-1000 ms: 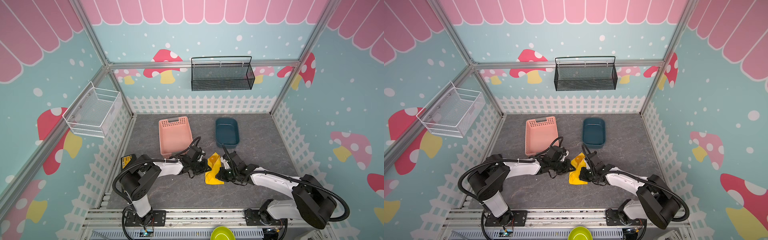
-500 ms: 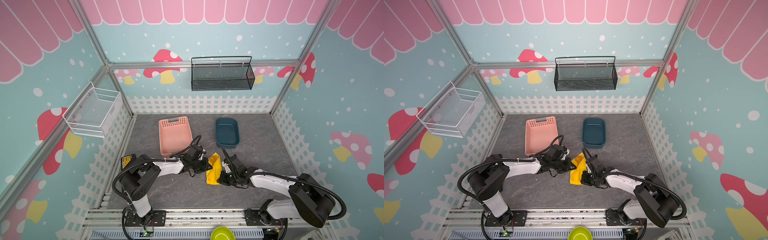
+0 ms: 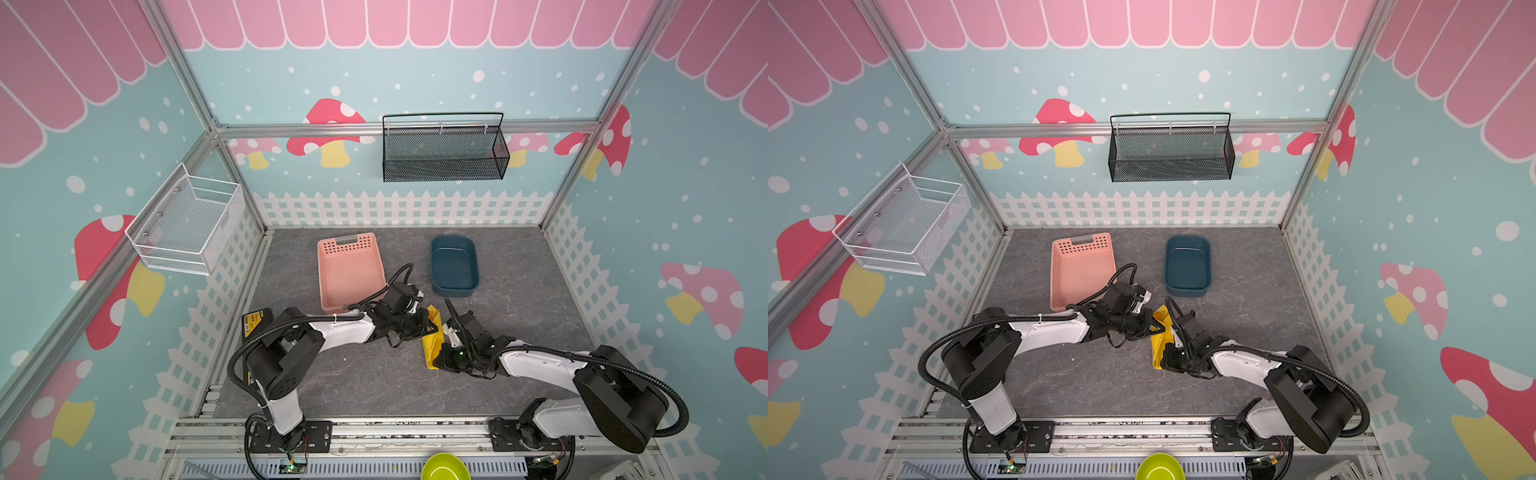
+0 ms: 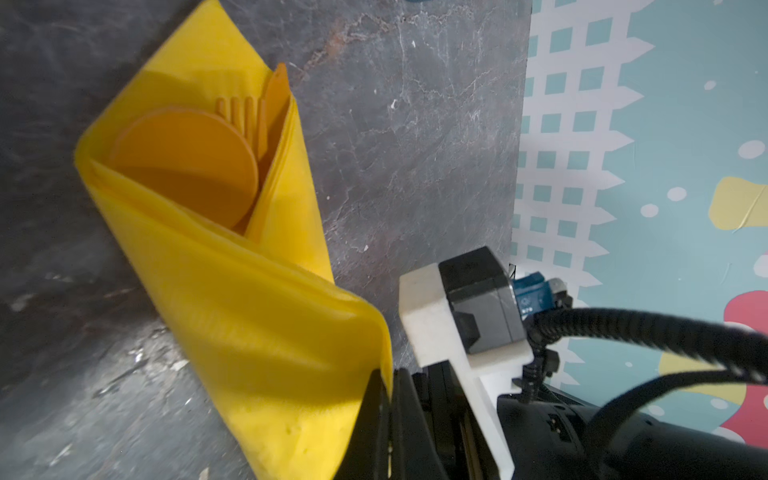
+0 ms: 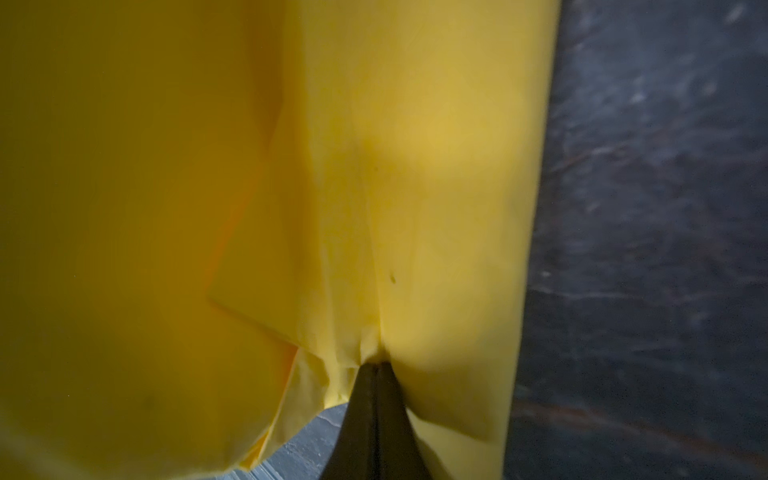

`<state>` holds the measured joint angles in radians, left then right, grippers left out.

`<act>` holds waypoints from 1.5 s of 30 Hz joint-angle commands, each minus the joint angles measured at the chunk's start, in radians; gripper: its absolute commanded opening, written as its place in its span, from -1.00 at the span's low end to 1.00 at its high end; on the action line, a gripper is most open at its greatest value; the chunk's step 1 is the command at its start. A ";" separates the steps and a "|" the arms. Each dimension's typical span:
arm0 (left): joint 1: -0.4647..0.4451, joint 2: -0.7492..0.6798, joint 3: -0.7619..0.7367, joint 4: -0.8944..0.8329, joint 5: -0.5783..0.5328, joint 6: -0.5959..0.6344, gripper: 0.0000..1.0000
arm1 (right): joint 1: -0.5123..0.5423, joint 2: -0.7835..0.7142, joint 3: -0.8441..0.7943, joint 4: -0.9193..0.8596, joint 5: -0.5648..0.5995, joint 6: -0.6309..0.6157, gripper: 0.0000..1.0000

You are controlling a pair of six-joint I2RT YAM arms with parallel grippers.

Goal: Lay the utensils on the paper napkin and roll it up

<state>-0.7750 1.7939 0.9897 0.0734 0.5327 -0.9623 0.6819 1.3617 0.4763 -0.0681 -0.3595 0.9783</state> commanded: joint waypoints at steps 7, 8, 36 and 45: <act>-0.020 0.100 0.072 0.040 0.046 -0.037 -1.00 | 0.004 0.001 -0.037 -0.015 0.019 0.018 -1.00; -0.021 0.111 0.075 0.050 0.050 -0.041 -1.00 | 0.004 -0.002 -0.038 -0.014 0.020 0.020 -1.00; -0.024 0.177 0.087 -0.046 -0.016 0.031 -1.00 | -0.016 -0.173 -0.090 -0.068 0.088 0.061 -0.99; -0.024 0.157 0.089 -0.047 -0.020 0.028 -1.00 | -0.016 -0.120 -0.106 -0.015 0.052 0.048 -1.00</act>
<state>-0.7944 1.9663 1.0695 0.0349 0.5339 -0.9382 0.6685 1.2266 0.3920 -0.0914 -0.3054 1.0286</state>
